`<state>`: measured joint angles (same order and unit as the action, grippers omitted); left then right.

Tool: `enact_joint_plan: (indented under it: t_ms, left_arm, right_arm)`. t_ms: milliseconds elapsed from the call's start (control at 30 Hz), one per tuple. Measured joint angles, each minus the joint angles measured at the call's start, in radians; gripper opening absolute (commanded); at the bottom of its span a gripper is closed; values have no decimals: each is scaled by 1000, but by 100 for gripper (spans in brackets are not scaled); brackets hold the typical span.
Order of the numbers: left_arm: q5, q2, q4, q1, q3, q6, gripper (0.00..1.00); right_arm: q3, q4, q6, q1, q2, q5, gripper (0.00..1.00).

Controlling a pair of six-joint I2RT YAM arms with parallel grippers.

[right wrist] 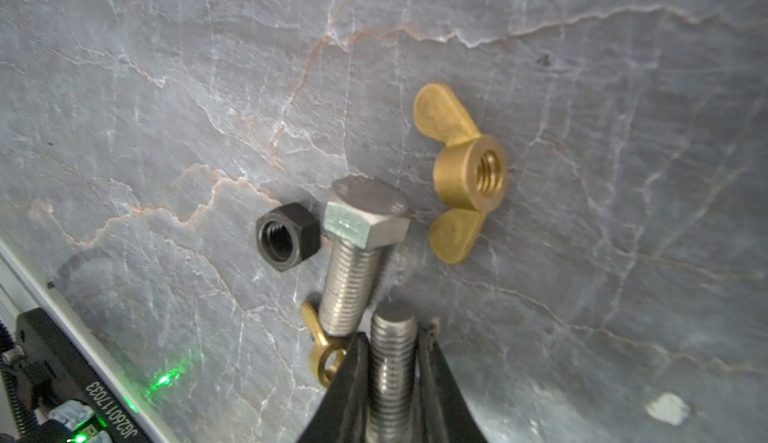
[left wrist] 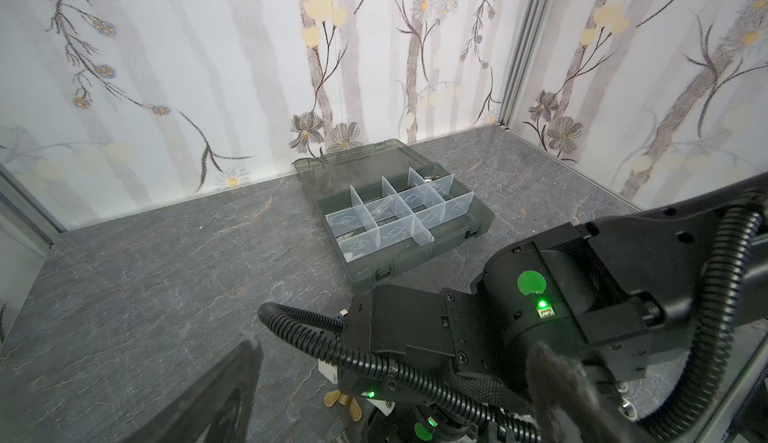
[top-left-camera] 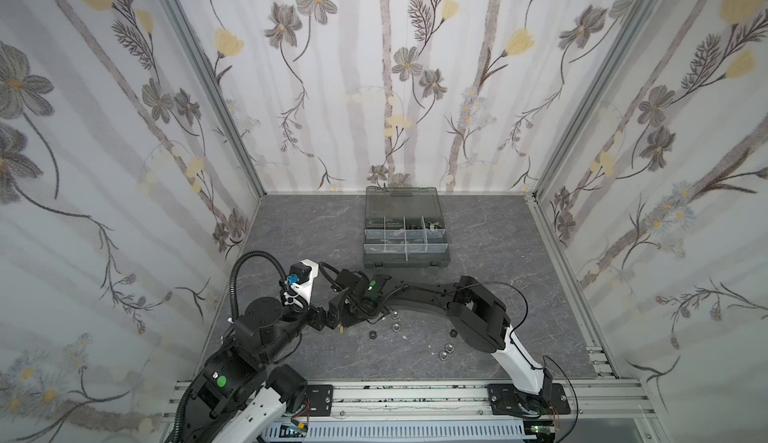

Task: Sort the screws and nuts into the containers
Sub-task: 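Carry the steel bolt with the right gripper toward the organizer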

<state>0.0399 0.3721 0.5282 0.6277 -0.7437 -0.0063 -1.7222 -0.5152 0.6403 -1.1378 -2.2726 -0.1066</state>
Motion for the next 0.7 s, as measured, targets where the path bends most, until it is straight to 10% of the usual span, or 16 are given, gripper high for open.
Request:
enact_joint_plan:
  t_ms: [700]
  left_arm:
    - [0, 6, 0, 0, 3, 0, 100]
  right_arm:
    - [116, -102, -98, 49, 76, 272, 29]
